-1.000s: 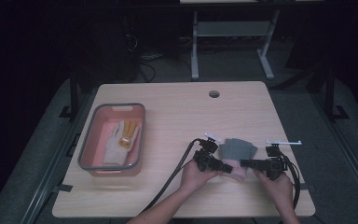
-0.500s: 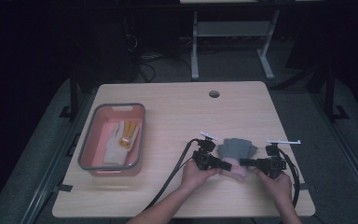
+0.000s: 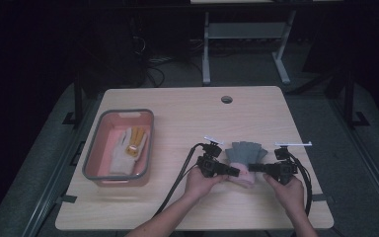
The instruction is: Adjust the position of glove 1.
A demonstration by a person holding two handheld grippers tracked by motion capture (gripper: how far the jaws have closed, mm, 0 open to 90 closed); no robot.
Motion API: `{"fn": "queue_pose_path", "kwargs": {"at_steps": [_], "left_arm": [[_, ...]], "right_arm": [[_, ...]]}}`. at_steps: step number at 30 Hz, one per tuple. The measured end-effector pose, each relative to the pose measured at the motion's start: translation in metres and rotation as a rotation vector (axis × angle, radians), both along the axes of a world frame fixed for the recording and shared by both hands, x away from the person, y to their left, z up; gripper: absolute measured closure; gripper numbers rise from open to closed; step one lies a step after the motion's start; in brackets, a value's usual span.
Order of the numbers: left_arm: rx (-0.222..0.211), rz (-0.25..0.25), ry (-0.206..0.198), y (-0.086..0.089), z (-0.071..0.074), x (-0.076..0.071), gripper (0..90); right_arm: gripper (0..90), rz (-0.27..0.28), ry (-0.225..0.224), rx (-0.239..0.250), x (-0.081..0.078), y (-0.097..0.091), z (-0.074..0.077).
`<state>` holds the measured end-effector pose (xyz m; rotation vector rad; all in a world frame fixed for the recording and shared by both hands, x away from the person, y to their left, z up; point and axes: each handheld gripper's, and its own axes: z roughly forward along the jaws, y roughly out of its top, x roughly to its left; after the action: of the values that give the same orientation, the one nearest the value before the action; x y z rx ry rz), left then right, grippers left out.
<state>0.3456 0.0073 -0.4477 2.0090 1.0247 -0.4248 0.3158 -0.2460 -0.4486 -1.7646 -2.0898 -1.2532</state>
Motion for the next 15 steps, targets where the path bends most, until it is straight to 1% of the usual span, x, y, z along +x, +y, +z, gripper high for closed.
{"fn": "queue_pose_path", "kwargs": {"at_steps": [1, 3, 5, 9, 10, 13, 15], "left_arm": [[-0.003, 0.001, -0.002, 0.002, 0.002, 0.0, 65.1], [-0.006, 0.004, -0.005, 0.006, 0.005, 0.0, 65.0], [-0.008, 0.005, -0.012, 0.011, 0.008, -0.001, 65.0], [-0.013, 0.013, -0.018, 0.018, 0.014, -0.002, 65.0], [-0.011, 0.008, -0.02, 0.021, 0.015, -0.002, 65.0], [-0.021, 0.014, -0.025, 0.027, 0.019, -0.001, 65.1], [-0.018, 0.011, -0.031, 0.032, 0.022, -0.001, 65.1]], "right_arm": [[73.6, 0.006, -0.004, -0.001, 0.001, 0.001, 0.002], [73.6, 0.01, 0.003, 0.012, 0.002, 0.004, 0.005], [73.6, 0.019, -0.007, 0.02, 0.003, 0.007, 0.007], [73.5, 0.033, -0.01, 0.031, 0.004, 0.013, 0.011], [73.5, 0.033, -0.01, 0.033, 0.005, 0.015, 0.013], [73.6, 0.045, -0.021, 0.04, 0.007, 0.02, 0.018], [73.5, 0.054, -0.025, 0.045, 0.008, 0.024, 0.021]]}}
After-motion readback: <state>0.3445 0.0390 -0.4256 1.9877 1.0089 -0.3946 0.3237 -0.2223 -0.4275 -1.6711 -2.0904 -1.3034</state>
